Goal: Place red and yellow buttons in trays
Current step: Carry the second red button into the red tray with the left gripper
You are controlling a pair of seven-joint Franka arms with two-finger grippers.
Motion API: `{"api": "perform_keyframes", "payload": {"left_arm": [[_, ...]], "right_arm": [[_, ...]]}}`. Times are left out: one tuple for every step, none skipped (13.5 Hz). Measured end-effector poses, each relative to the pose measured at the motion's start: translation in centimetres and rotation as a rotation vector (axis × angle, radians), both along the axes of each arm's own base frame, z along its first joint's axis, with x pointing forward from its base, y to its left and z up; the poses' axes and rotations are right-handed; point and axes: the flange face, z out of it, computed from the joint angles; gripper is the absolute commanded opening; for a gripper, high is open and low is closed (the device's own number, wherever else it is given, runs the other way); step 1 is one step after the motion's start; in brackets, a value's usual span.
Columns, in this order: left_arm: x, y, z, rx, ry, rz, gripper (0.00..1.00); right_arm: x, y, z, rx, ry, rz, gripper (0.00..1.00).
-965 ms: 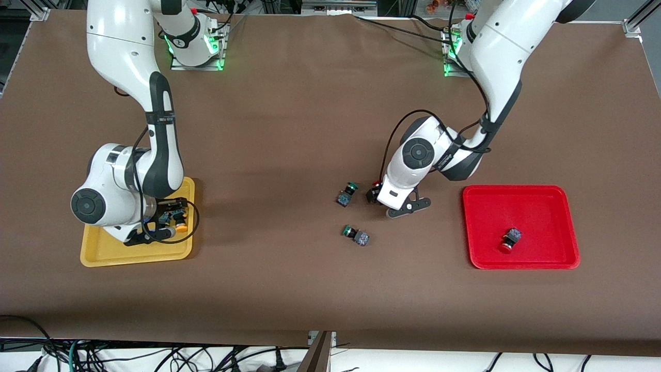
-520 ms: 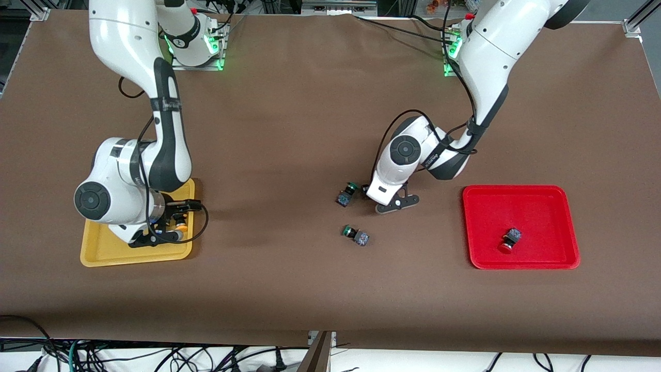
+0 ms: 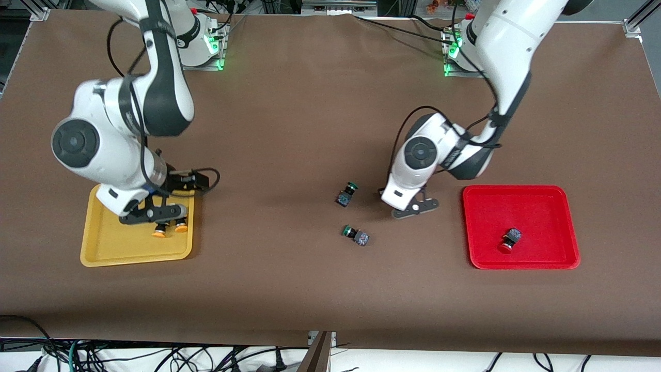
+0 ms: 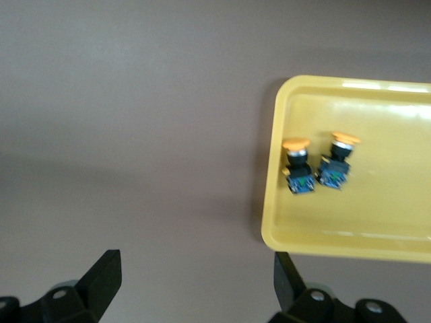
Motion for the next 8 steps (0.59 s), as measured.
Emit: {"api": "perform_keyframes", "payload": {"left_arm": [[0.9, 2.5, 2.3, 0.018, 0.002, -0.035, 0.17], [1.7, 5.0, 4.2, 0.033, 0.009, -0.072, 0.17], [2.3, 7.6, 5.7, 0.043, 0.015, -0.115, 0.17], [3.1, 10.5, 6.8, 0.047, 0.022, -0.165, 0.17], [3.8, 13.6, 7.3, 0.047, 0.033, -0.220, 0.17], [4.4, 17.1, 7.4, 0.043, 0.047, -0.278, 0.17], [4.8, 20.6, 7.2, 0.037, 0.067, -0.328, 0.17], [5.0, 23.9, 7.0, 0.030, 0.082, -0.365, 0.17]], "right_arm": [[-0.9, 0.0, 2.1, -0.015, -0.001, 0.020, 1.00], [-1.9, -0.3, 4.1, -0.025, 0.001, 0.036, 1.00], [-2.8, -1.0, 6.0, -0.030, 0.005, 0.045, 1.00], [-3.5, -2.1, 7.7, -0.034, 0.006, 0.049, 1.00], [-3.9, -3.4, 9.0, -0.027, 0.004, 0.055, 1.00], [-4.3, -5.0, 10.1, -0.009, 0.006, 0.054, 1.00], [-4.7, -6.7, 10.8, 0.015, 0.014, 0.043, 1.00], [-5.1, -8.4, 11.3, 0.037, 0.020, 0.028, 1.00]]}}
